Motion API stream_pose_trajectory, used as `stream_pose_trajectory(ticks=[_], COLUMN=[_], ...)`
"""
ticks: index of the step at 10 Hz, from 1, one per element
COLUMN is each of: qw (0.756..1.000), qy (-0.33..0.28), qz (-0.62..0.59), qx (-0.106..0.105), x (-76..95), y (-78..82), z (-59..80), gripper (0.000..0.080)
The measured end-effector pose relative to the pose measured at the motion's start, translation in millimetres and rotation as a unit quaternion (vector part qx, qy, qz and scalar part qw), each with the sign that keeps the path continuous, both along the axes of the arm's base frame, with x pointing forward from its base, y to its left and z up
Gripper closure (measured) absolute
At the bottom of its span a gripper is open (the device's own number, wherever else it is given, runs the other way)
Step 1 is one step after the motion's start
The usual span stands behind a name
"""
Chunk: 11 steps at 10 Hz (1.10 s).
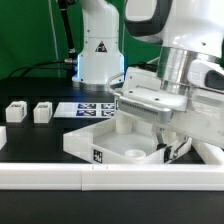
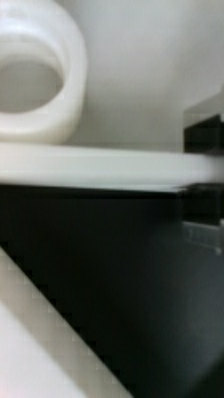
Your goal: Assemble square table
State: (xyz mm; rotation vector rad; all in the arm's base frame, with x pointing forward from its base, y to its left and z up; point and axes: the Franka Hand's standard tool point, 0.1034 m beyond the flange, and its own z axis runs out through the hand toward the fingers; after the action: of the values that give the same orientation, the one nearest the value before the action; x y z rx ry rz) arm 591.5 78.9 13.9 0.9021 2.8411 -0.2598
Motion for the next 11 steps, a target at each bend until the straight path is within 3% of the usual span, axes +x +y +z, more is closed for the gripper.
stream_pose_trajectory(ticks=[2,6,9,11], qw=[0.995,0.984,0.961,0.936], qy=[0.039,0.058,0.08,0.09], qz=[0.091,0.164,0.262,0.341], qx=[-0.009,-0.021,-0.032,-0.023], x=[-8.6,-12.5,-14.4,-14.6], y=[1.6,-6.2,-8.0,-6.2], z=[1.2,-0.6,-0.6,-0.6], gripper=[0.0732,0.0732,0.0732,0.0731])
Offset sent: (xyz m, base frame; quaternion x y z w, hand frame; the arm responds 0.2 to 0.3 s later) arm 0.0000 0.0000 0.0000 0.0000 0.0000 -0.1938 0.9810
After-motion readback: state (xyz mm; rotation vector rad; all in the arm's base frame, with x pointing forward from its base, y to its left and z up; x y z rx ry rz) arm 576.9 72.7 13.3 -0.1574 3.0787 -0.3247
